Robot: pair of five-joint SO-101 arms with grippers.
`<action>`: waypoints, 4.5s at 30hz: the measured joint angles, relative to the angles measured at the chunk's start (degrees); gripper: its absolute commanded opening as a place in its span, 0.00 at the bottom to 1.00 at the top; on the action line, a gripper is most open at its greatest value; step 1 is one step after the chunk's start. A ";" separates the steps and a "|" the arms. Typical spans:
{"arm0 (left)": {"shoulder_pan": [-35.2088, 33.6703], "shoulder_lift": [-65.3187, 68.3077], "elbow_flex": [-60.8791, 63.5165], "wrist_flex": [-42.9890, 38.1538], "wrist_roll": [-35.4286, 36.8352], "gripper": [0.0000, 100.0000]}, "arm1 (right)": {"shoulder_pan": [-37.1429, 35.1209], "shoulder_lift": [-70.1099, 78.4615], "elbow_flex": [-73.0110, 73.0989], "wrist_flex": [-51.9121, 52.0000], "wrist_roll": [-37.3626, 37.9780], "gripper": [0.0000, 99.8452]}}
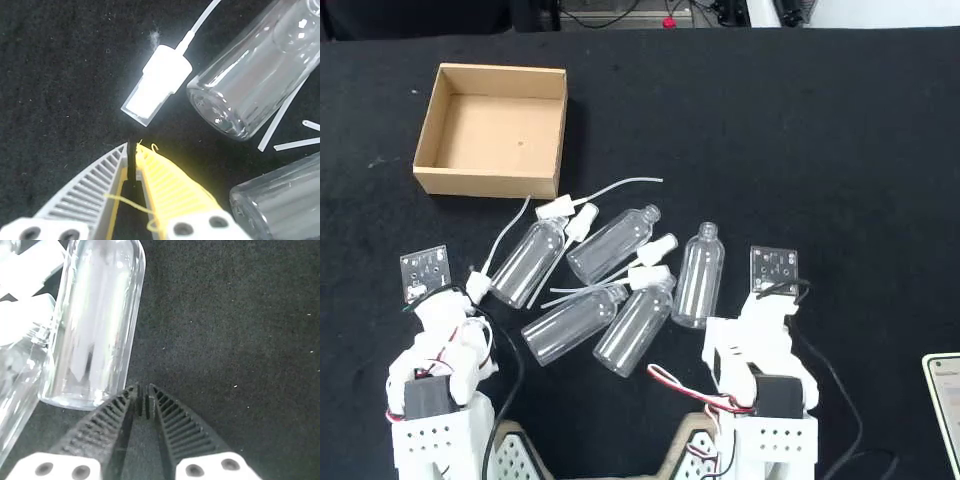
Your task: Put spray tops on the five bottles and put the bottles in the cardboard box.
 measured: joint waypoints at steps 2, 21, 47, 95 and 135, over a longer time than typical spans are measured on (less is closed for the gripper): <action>0.00 0.00 0.00 0.00 0.00 0.04 | 0.00 0.00 0.00 0.00 0.00 0.02; 0.00 0.00 0.00 0.00 0.00 0.04 | 0.00 0.00 0.00 0.00 0.00 0.02; 0.00 0.00 0.00 0.00 0.00 0.04 | 0.00 0.00 0.00 0.00 0.00 0.02; -2.55 40.26 -50.37 2.64 -30.24 0.18 | -2.11 10.64 -47.12 -0.26 17.76 0.12; 18.11 114.46 -84.57 -3.60 -30.24 0.29 | -6.42 17.58 -25.85 -12.66 10.81 0.12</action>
